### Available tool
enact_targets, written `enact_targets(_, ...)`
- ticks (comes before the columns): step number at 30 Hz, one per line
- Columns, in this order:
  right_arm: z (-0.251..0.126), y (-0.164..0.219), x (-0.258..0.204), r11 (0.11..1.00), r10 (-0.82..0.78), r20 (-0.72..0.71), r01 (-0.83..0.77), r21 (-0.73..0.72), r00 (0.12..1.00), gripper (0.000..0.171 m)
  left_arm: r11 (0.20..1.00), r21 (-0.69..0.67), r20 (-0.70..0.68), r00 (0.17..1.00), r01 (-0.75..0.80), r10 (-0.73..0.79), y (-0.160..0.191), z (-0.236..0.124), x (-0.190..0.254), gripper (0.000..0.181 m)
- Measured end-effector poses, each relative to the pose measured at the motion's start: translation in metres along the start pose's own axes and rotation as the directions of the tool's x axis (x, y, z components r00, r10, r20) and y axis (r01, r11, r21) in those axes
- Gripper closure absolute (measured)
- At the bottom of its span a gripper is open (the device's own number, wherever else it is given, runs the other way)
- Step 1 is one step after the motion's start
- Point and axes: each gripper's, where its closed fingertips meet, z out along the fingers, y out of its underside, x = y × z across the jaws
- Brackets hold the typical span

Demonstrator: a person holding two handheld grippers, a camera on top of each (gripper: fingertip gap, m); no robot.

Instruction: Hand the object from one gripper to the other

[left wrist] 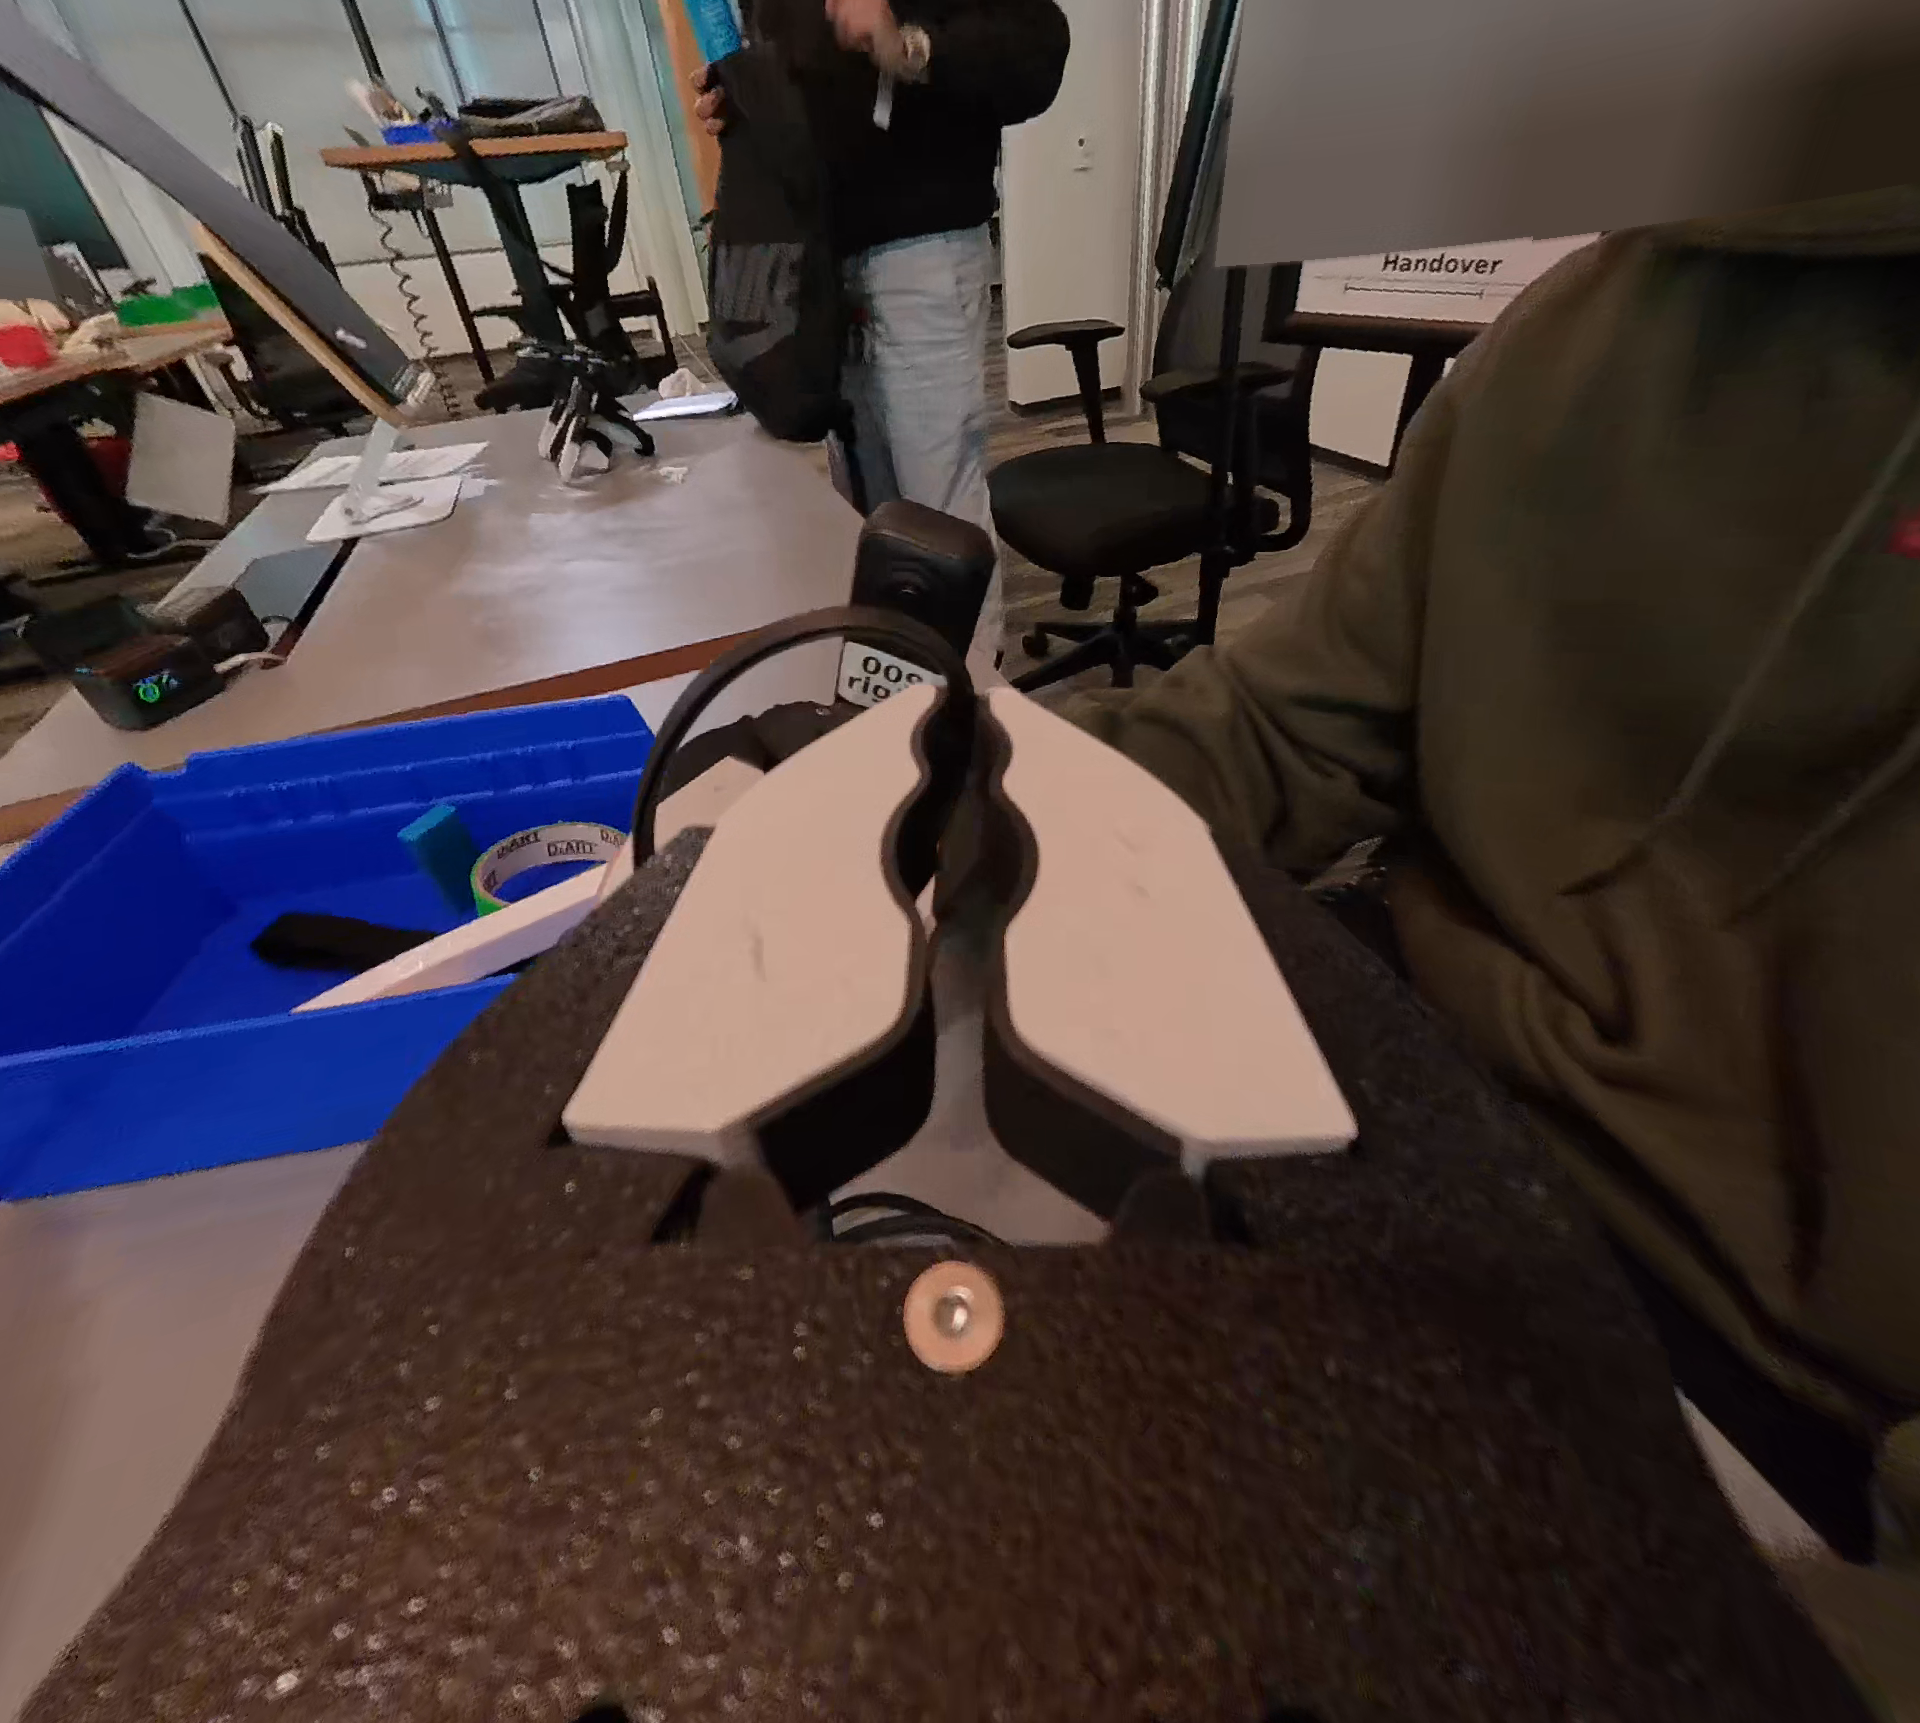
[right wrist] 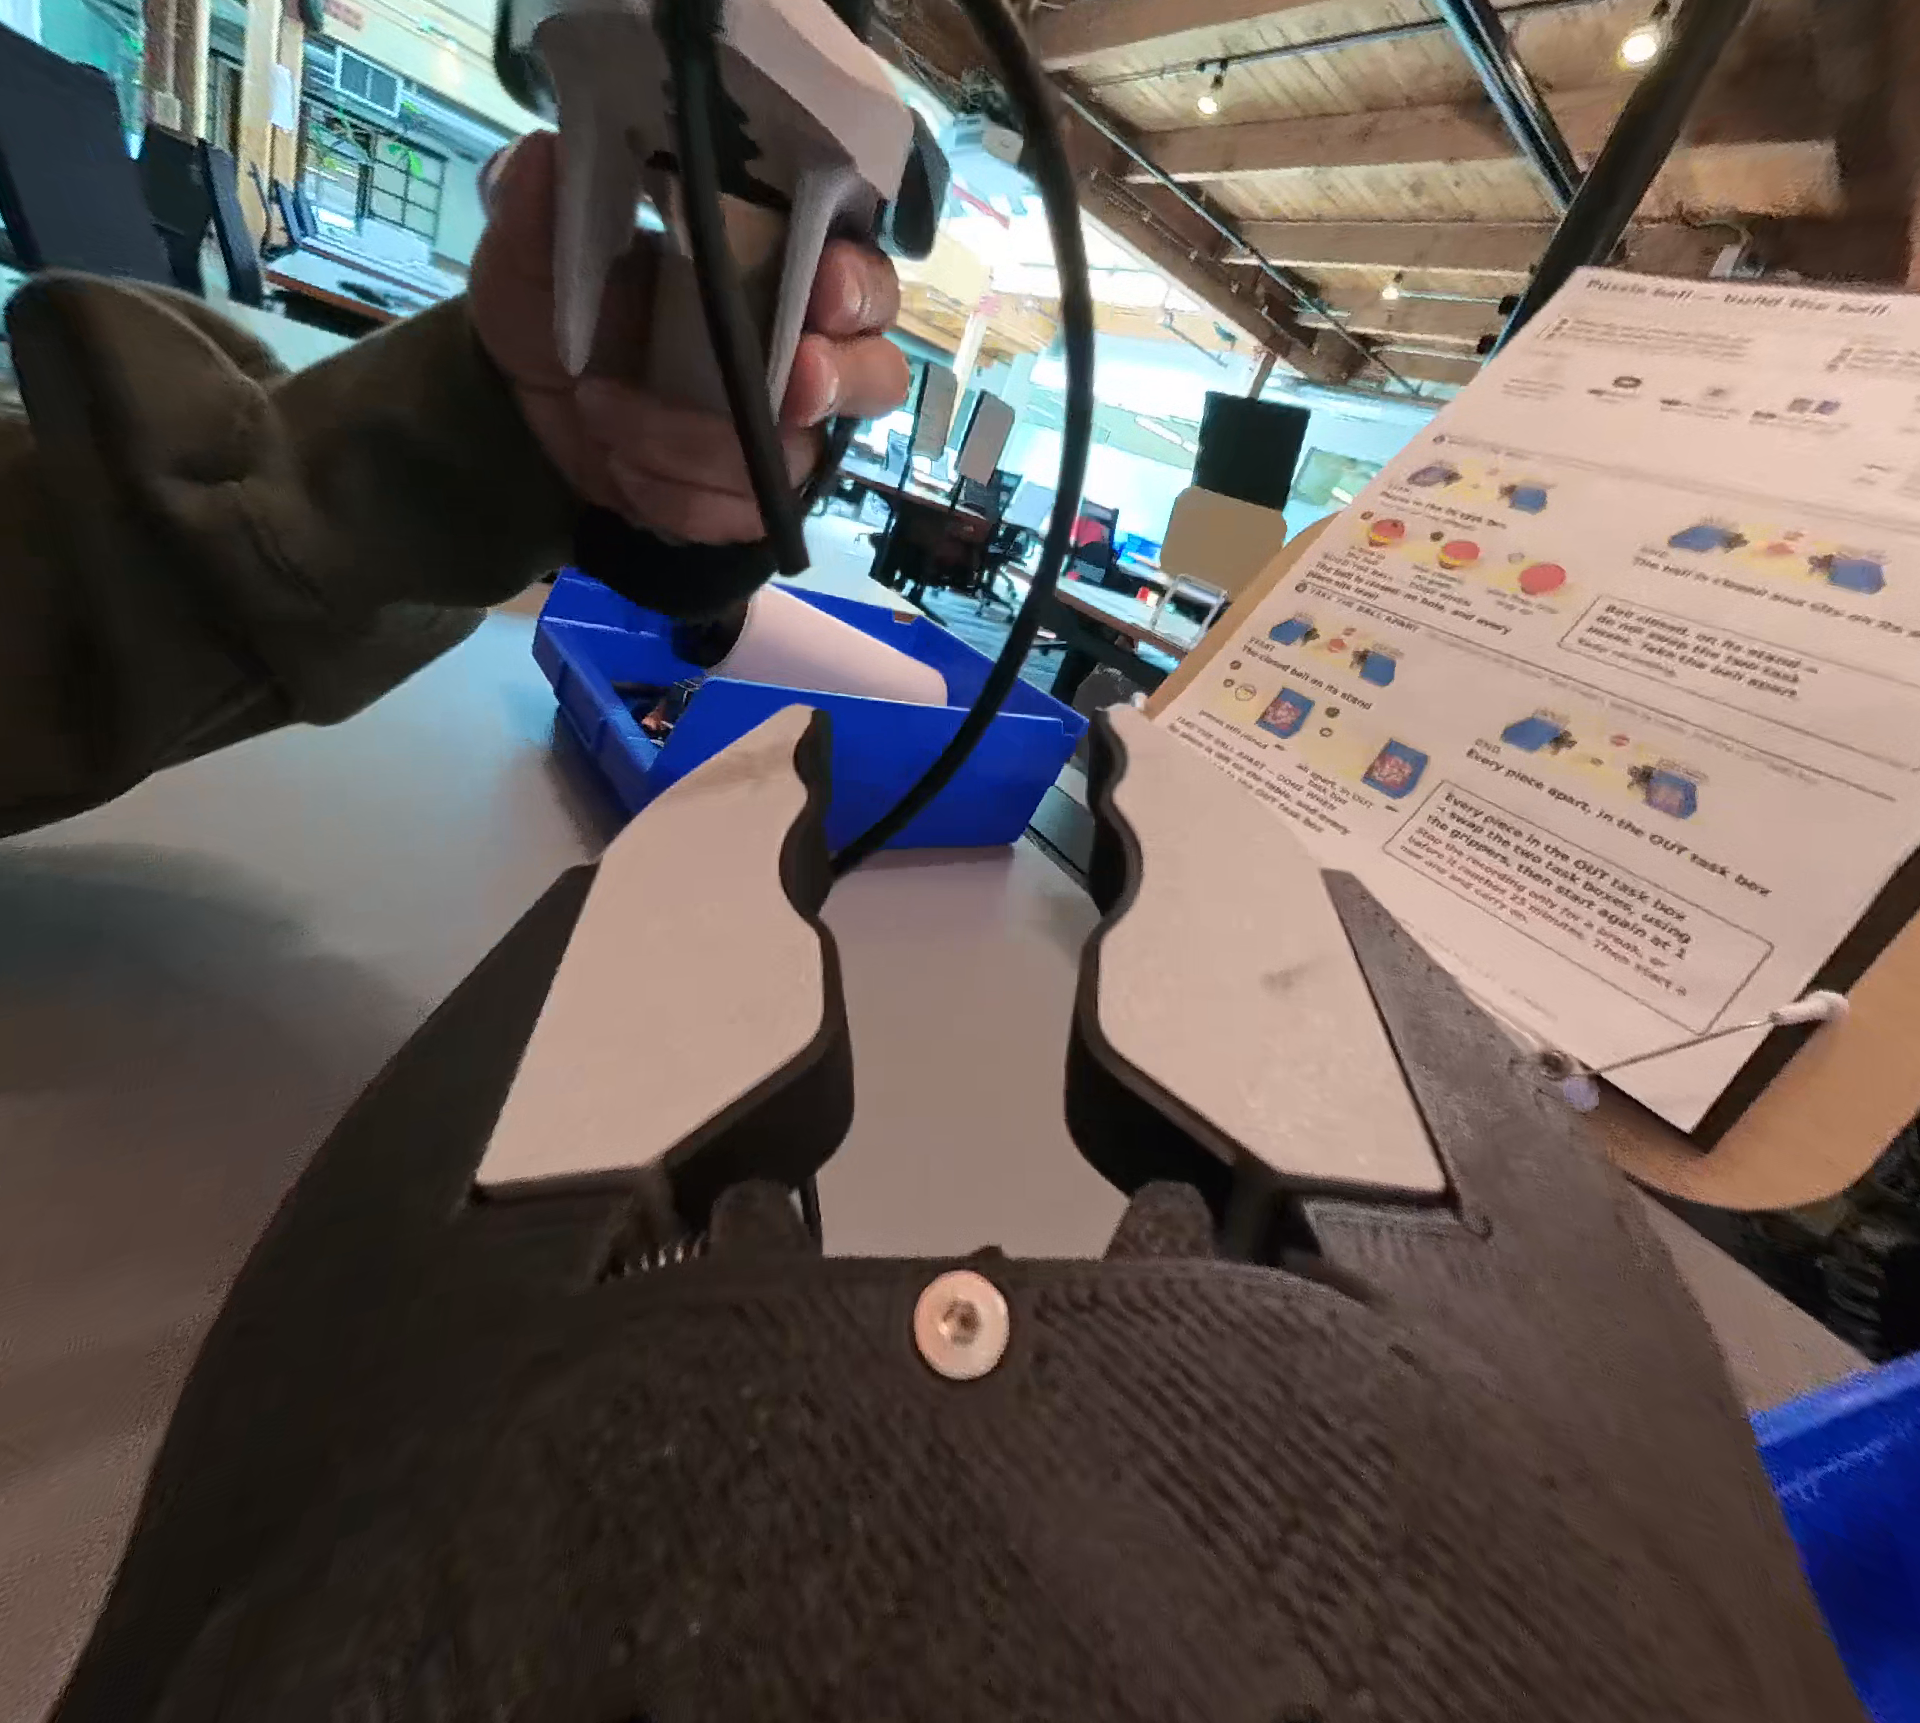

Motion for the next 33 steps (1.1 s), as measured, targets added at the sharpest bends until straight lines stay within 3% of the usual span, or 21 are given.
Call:
enact_targets(2, 0.008, 0.001, 0.000, 0.998, 0.051, 0.029, -0.051, -0.027, 0.998, 0.135, 1.000, 0.015, 0.003, 1.000, -0.010, 0.010, -0.002, -0.004, 0.001, 0.178)
enact_targets(4, 0.013, 0.005, 0.002, 0.996, 0.069, 0.045, -0.067, -0.054, 0.997, 0.167, 0.999, 0.036, 0.005, 1.000, -0.007, 0.007, -0.005, -0.010, 0.002, 0.178)
enact_targets(6, 0.014, 0.010, 0.003, 0.990, 0.083, 0.073, -0.074, -0.116, 0.994, 0.167, 0.999, 0.035, 0.056, 0.998, -0.013, 0.011, -0.006, -0.020, -0.003, 0.178)
enact_targets(9, 0.011, -0.001, 0.018, 0.991, 0.095, 0.052, -0.089, -0.097, 0.994, 0.168, 0.998, 0.040, 0.143, 0.989, -0.041, 0.035, -0.010, -0.038, -0.007, 0.178)
enact_targets(15, 0.019, -0.049, 0.067, 0.992, 0.121, -0.038, -0.122, -0.035, 0.992, 0.168, 0.998, -0.017, 0.413, 0.908, -0.062, 0.064, 0.000, -0.070, -0.037, 0.177)
enact_targets(20, 0.017, -0.078, 0.107, 0.995, -0.070, -0.234, 0.050, -0.092, 0.970, 0.168, 0.940, -0.282, 0.583, 0.812, 0.194, 0.007, 0.065, -0.085, -0.069, 0.139)
enact_targets(25, 0.020, -0.118, 0.109, 0.996, -0.076, -0.262, 0.086, 0.027, 0.962, 0.168, 0.911, -0.317, 0.604, 0.797, 0.264, -0.021, 0.099, -0.063, -0.094, 0.123)
enact_targets(28, 0.020, -0.118, 0.109, 0.996, -0.087, -0.263, 0.093, 0.013, 0.961, 0.168, 0.903, -0.284, 0.639, 0.766, 0.321, -0.071, 0.121, -0.041, -0.116, 0.116)
enact_targets(33, 0.016, -0.126, 0.108, 0.995, -0.014, -0.247, 0.037, 0.090, 0.969, 0.168, 0.931, -0.235, 0.681, 0.731, 0.280, -0.047, 0.139, -0.003, -0.141, 0.112)
